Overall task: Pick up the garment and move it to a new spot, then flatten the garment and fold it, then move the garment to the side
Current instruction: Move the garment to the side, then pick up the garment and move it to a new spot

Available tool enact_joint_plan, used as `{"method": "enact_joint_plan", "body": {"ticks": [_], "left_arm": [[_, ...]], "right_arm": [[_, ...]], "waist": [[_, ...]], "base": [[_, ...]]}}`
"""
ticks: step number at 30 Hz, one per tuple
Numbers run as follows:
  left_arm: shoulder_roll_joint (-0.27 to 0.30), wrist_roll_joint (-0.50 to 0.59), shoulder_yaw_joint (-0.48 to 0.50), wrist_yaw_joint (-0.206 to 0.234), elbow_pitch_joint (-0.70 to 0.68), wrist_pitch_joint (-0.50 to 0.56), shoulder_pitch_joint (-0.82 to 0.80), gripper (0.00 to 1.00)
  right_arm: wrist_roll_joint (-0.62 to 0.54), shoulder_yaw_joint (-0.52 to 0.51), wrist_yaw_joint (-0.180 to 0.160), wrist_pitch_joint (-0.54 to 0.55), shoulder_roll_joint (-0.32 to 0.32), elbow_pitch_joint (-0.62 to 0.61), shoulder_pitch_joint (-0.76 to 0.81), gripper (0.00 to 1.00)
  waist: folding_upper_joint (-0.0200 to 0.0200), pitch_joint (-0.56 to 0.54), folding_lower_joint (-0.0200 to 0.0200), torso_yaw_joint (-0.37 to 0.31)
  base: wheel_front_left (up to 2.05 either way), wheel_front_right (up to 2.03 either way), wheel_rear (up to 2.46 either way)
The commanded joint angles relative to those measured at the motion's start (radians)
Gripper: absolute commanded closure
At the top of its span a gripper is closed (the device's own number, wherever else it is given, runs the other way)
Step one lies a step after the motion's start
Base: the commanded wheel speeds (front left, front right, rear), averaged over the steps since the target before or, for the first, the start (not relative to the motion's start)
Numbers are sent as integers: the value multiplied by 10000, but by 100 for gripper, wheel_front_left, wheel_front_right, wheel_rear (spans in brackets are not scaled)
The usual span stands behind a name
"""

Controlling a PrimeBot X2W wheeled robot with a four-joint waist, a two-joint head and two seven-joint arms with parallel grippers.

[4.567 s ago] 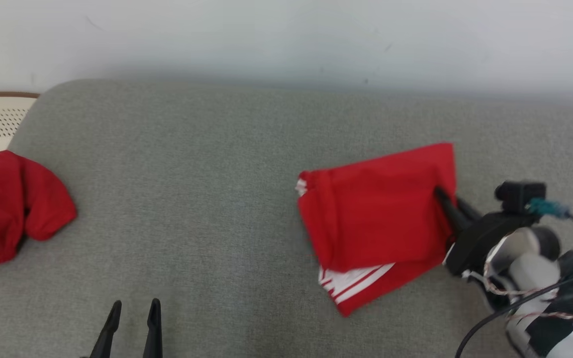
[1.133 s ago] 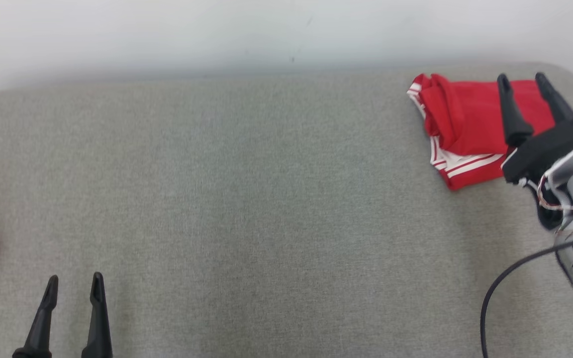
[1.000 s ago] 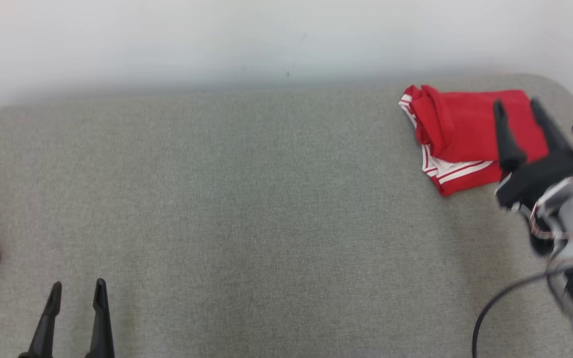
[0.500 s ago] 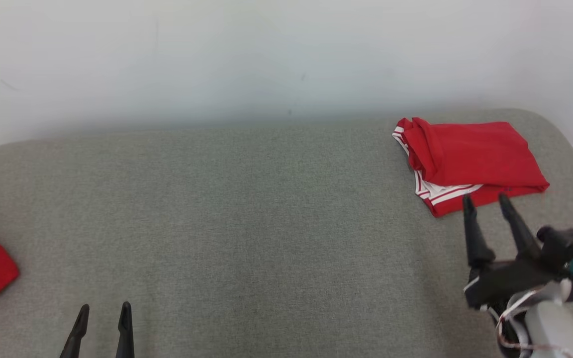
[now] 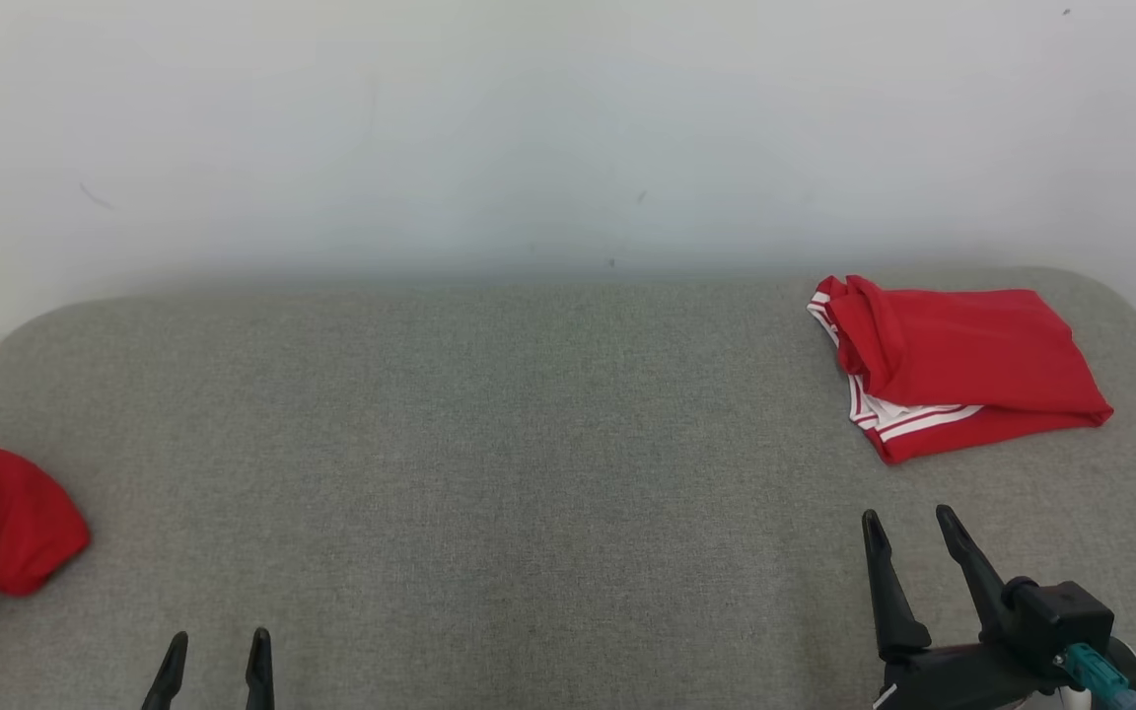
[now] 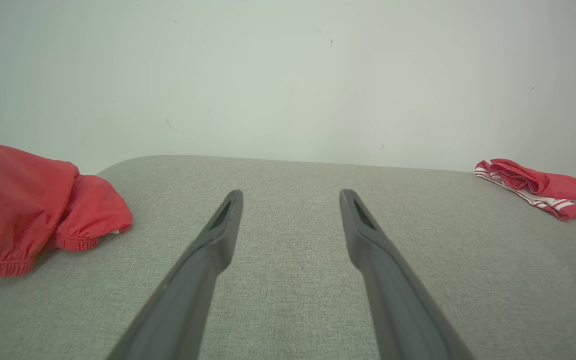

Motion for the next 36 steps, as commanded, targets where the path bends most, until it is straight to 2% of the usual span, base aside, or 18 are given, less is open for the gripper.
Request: {"method": "enact_joint_plan", "body": {"ticks": [1, 24, 31, 36], "left_arm": [[13, 78, -11, 57, 31, -1, 202, 0], [194, 36, -202, 289, 111, 247, 241, 0], [232, -66, -61, 436, 49, 328, 203, 0], [392, -158, 257, 554, -24, 337, 304, 0]], "right_arm": [[-83, -48, -7, 31, 18, -59, 151, 0], [-421, -528, -7, 424, 434, 0, 583, 0], [-344, -547, -7, 389, 481, 22, 647, 0], [-305, -546, -7, 385, 512, 73, 705, 0]], "waist": [[1, -94, 0, 26], [1, -112, 0, 42], [1, -51, 0, 370], [1, -36, 0, 933]], "base": [[0, 0, 0], [0, 0, 0], [0, 0, 0], [0, 0, 0]]}}
